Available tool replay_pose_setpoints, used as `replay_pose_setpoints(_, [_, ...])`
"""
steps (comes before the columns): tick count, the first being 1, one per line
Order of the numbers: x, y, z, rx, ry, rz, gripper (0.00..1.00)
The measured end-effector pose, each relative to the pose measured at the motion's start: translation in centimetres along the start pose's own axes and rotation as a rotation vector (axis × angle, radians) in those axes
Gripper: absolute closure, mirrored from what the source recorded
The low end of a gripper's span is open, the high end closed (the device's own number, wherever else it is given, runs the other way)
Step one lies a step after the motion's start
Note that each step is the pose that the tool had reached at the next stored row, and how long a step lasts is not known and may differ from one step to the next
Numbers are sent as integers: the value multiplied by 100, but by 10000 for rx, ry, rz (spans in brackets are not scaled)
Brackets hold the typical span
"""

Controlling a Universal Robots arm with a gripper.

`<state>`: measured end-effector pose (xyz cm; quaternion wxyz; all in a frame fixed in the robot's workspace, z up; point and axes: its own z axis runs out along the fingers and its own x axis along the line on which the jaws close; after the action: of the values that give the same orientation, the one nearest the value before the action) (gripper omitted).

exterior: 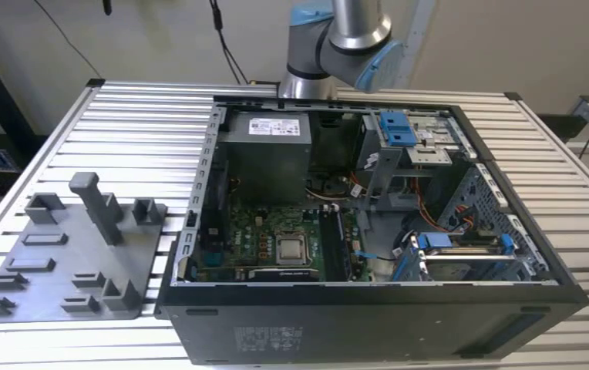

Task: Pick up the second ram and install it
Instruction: 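Pick up the second ram and move it above second insertion slot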

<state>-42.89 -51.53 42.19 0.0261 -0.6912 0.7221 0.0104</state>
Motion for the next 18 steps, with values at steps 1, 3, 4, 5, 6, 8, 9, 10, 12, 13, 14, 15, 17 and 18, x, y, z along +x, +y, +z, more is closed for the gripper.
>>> replay_pose_setpoints(1, [0, 0, 0, 0, 0, 0, 86])
replay_pose_setpoints(3, [0, 0, -1, -1, 1, 0, 86])
replay_pose_setpoints(4, [0, -1, -1, -1, 1, 0, 86])
replay_pose_setpoints(5, [0, -6, -3, -3, 2, -1, 86])
replay_pose_setpoints(6, [0, -13, -3, -4, 3, -1, 86])
replay_pose_setpoints(8, [-2, -31, -1, -1, 1, 0, 86])
replay_pose_setpoints(9, [-4, -45, -1, -2, 2, 0, 86])
replay_pose_setpoints(10, [-6, -62, 0, -1, 1, 1, 86])
replay_pose_setpoints(12, [-11, -100, 1, -2, 1, 0, 86])
replay_pose_setpoints(13, [-14, -121, 2, 0, 1, 0, 86])
replay_pose_setpoints(14, [-16, -141, 3, -1, 1, 0, 86])
replay_pose_setpoints(15, [-19, -163, 3, -2, 2, 0, 86])
replay_pose_setpoints(17, [-24, -207, 4, -2, 2, 0, 86])
replay_pose_setpoints(18, [-27, -233, 5, -2, 2, 0, 86])
